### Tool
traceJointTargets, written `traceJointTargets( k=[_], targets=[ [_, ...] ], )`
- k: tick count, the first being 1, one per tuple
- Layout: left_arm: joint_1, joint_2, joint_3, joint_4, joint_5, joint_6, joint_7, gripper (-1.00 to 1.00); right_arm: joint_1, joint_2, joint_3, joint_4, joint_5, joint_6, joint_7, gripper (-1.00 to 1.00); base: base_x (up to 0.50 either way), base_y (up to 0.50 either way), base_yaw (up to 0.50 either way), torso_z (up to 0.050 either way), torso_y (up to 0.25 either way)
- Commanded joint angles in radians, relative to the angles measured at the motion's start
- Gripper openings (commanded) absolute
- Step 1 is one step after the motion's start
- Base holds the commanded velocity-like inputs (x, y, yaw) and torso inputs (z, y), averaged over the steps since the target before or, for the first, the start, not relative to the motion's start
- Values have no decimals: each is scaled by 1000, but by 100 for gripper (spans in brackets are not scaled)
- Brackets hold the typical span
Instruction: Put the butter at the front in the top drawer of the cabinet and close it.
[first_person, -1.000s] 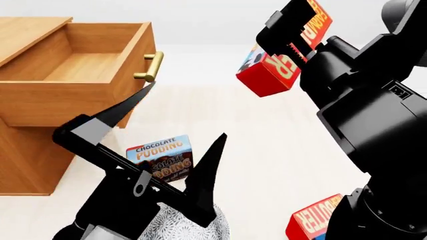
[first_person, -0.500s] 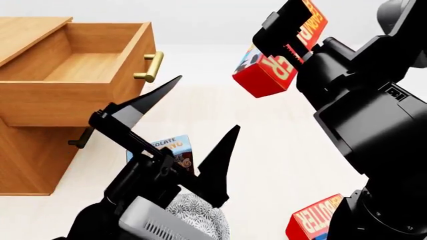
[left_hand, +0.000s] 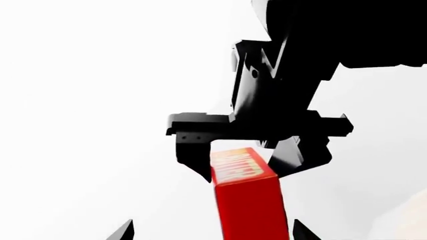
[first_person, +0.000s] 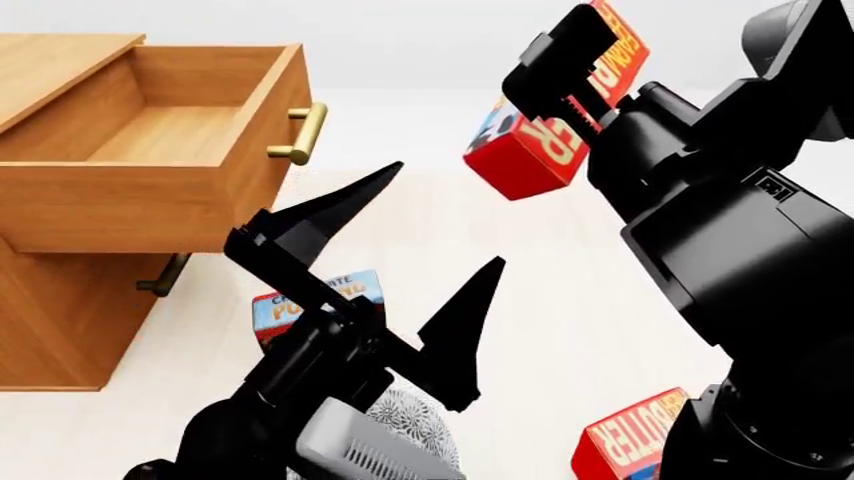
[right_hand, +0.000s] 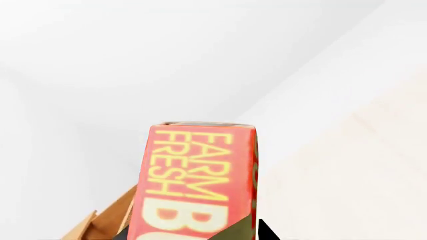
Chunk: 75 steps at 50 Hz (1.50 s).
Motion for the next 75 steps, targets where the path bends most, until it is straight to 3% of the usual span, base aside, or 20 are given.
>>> traceJointTargets(
  k=[1, 75],
  targets=[
    [-32, 17, 23, -48, 33, 16, -15, 100, 8, 2, -3, -1, 0, -14, -28, -100, 0, 0, 0, 0, 0],
    [-211, 91, 121, -381, 152, 106, -142, 100, 0, 35, -67, -8, 28, -78, -69, -100, 0, 0, 0, 1, 1]
  ],
)
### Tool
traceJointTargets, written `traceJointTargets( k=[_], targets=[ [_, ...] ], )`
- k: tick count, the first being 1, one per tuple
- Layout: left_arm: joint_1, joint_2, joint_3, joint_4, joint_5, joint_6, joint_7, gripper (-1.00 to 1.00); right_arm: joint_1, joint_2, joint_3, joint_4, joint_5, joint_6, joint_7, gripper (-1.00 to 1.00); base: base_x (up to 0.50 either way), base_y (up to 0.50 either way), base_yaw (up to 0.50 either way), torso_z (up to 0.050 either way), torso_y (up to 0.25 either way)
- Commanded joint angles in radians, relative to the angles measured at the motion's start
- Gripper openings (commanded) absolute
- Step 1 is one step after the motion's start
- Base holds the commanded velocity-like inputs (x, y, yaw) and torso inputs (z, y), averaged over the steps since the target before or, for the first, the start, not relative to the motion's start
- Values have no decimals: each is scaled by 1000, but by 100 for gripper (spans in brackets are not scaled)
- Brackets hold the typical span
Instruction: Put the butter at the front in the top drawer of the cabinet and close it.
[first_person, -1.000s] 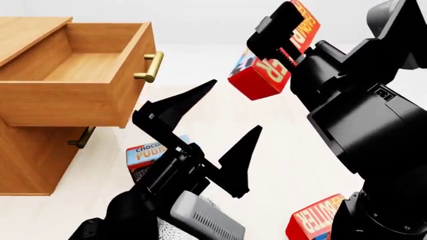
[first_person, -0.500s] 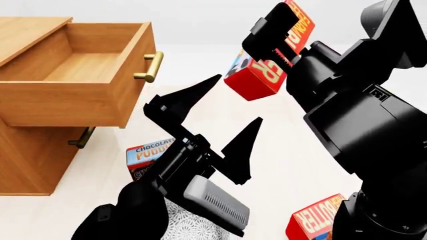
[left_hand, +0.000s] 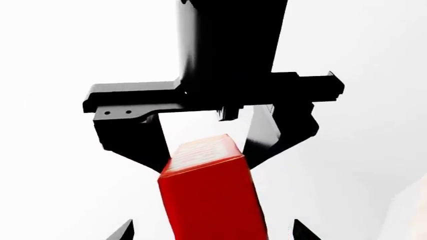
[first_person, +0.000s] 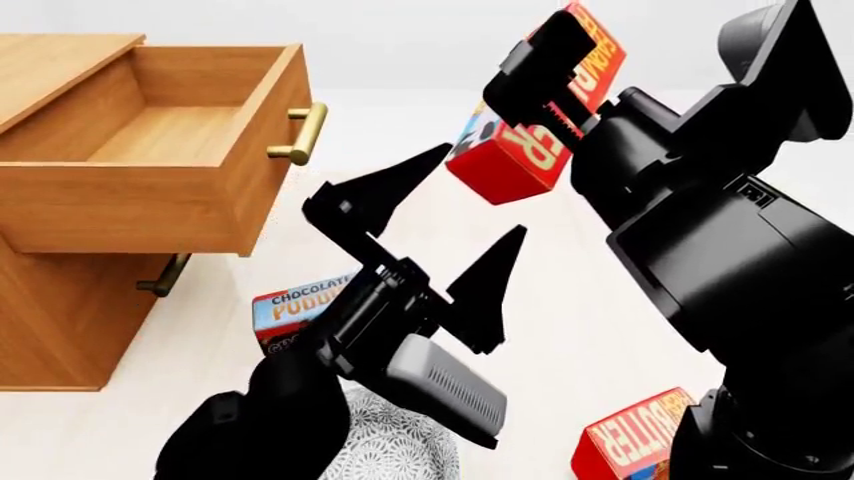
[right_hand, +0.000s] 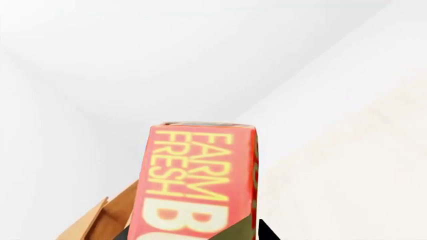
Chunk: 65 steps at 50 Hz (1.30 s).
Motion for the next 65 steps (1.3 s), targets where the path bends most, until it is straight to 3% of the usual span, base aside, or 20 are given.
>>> traceJointTargets(
  k=[1, 65],
  targets=[
    [-25, 9, 10, -39, 22, 2, -19, 100, 7, 5, 5, -4, 5, -9, -32, -100, 0, 0, 0, 0, 0],
    [-85, 47, 57, -161, 119, 26, -164, 100, 6, 37, -43, -19, 43, -40, -68, -100, 0, 0, 0, 0, 1]
  ],
)
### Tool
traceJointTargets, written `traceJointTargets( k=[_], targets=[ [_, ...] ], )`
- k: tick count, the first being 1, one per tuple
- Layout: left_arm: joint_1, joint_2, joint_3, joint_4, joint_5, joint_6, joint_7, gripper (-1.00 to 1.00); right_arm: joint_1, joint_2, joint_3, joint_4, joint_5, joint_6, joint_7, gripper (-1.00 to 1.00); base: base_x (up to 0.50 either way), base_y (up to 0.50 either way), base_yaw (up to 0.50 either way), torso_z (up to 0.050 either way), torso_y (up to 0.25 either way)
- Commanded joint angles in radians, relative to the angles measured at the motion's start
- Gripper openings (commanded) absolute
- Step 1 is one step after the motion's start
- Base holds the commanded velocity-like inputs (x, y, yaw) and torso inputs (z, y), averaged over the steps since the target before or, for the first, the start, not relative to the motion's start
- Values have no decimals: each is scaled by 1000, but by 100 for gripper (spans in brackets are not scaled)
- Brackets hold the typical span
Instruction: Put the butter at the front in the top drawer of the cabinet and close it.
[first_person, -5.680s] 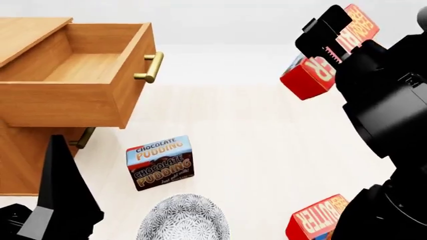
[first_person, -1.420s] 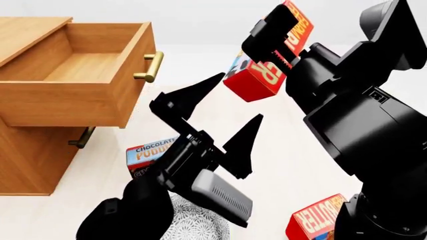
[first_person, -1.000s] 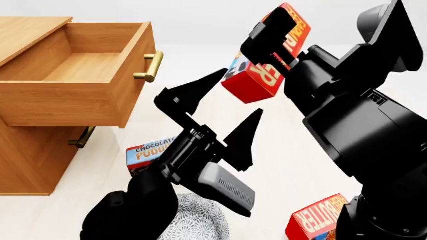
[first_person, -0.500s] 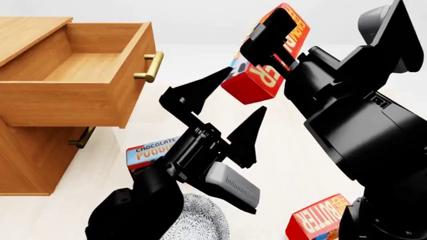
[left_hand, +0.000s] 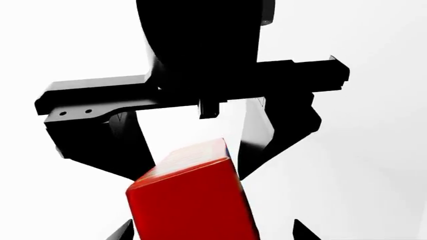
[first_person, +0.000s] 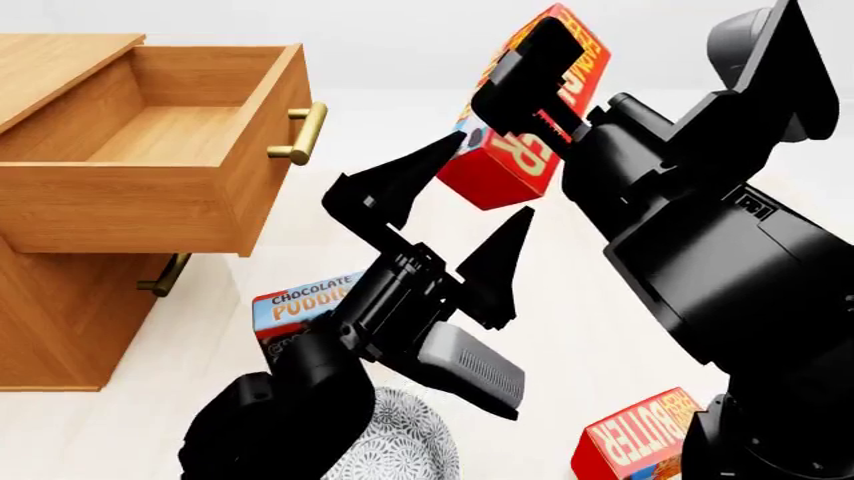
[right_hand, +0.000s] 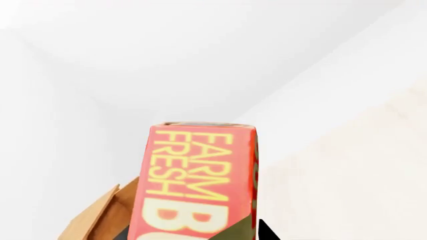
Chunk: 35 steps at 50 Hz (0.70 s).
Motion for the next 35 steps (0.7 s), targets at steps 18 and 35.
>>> traceJointTargets(
  k=[18, 35],
  targets=[
    [-40, 17, 19, -114, 34, 13, -79, 100, 7, 14, -6, -4, 13, -9, -50, -100, 0, 0, 0, 1, 1],
    [-67, 23, 32, -169, 50, 21, -110, 100, 3, 21, -14, -8, 13, -20, -57, -100, 0, 0, 0, 1, 1]
  ],
)
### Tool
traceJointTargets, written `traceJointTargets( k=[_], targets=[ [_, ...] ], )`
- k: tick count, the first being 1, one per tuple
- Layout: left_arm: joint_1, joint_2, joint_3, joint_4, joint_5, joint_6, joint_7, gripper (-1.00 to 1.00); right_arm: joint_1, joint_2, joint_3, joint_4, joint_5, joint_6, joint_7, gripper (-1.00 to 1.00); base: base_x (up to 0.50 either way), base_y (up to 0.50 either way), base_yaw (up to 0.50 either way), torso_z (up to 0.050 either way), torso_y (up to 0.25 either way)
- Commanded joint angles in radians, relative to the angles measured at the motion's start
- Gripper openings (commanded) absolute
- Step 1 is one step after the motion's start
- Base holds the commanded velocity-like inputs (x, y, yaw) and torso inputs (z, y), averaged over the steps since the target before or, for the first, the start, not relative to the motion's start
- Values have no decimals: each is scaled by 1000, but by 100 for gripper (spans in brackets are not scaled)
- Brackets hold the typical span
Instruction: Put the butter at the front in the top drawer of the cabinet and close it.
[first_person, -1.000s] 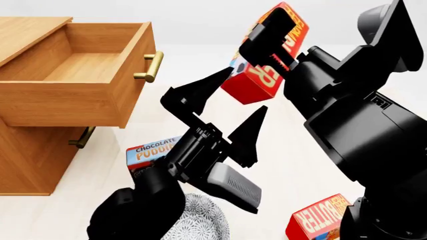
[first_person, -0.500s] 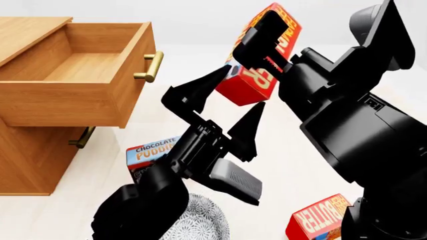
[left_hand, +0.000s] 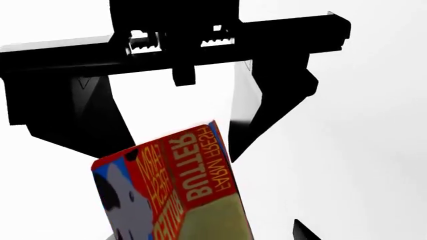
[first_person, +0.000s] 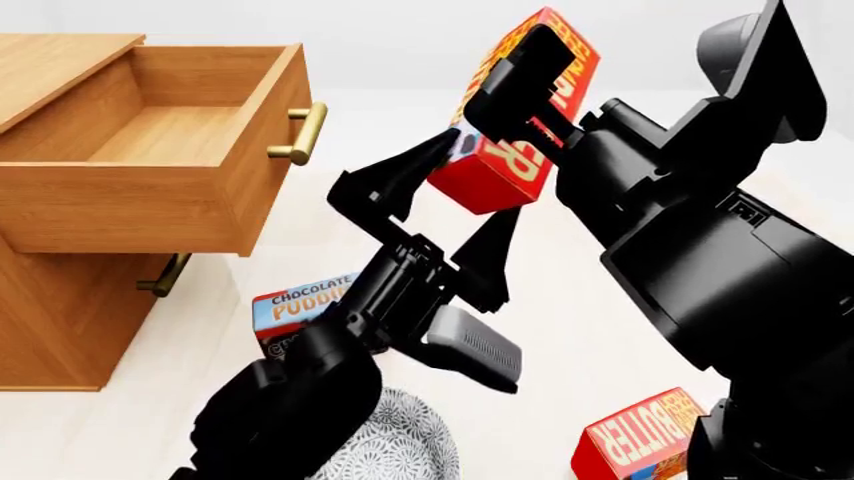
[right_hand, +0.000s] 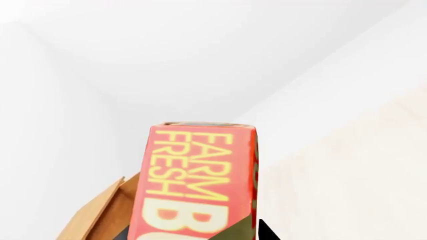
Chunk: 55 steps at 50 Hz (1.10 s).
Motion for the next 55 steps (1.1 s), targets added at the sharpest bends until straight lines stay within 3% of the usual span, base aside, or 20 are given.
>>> traceJointTargets(
  k=[1, 45, 46, 55],
  targets=[
    [-20, 4, 8, -40, 7, 7, -22, 100, 11, 2, 8, -4, -3, -7, -27, -100, 0, 0, 0, 0, 0],
    [-55, 21, 33, -61, 2, -6, -37, 100, 17, 20, -18, -4, 2, -28, -34, -100, 0, 0, 0, 0, 1],
    [-54, 21, 33, -57, 2, -8, -35, -100, 17, 20, -19, -5, 2, -28, -34, -100, 0, 0, 0, 0, 0],
    [-50, 17, 32, -35, 3, -22, -33, -100, 15, 24, -21, -12, 5, -35, -29, -100, 0, 0, 0, 0, 1]
  ],
)
